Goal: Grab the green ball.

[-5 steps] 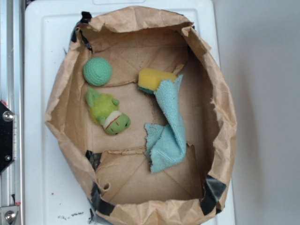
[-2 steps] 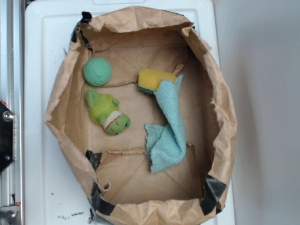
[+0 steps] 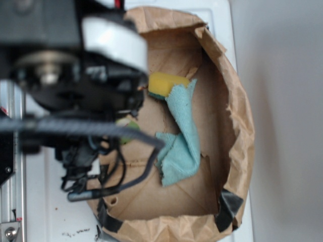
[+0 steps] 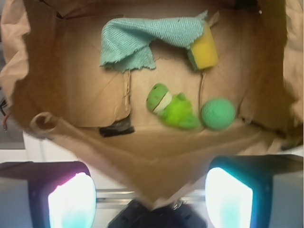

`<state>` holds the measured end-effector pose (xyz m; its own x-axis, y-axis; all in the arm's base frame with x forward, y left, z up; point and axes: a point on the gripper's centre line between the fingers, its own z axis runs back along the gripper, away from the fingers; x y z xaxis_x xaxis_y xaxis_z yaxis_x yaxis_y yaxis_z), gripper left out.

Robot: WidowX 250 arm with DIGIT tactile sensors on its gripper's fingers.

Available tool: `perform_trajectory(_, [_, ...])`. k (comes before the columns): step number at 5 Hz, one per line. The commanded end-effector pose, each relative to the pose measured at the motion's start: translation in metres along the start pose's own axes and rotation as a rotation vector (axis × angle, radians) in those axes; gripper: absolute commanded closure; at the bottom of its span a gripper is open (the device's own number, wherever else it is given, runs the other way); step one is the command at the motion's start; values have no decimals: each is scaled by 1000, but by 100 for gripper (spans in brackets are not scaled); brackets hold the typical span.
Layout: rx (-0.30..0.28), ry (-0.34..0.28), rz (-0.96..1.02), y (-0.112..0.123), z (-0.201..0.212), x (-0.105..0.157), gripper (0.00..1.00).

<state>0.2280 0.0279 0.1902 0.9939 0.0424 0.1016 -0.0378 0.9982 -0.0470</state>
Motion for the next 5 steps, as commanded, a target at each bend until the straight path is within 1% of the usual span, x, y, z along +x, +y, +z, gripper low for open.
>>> perform_trajectory(1, [40, -103, -123, 44, -7, 35, 0])
perform_trajectory(2, [67, -102, -191, 49, -28, 32, 0])
perform_trajectory(3, [68, -83, -254, 45, -51, 30, 0])
perform_trajectory(4, [93, -61, -273, 40, -66, 29, 0])
perform_trajectory(5, [128, -41, -280, 44, -80, 29, 0])
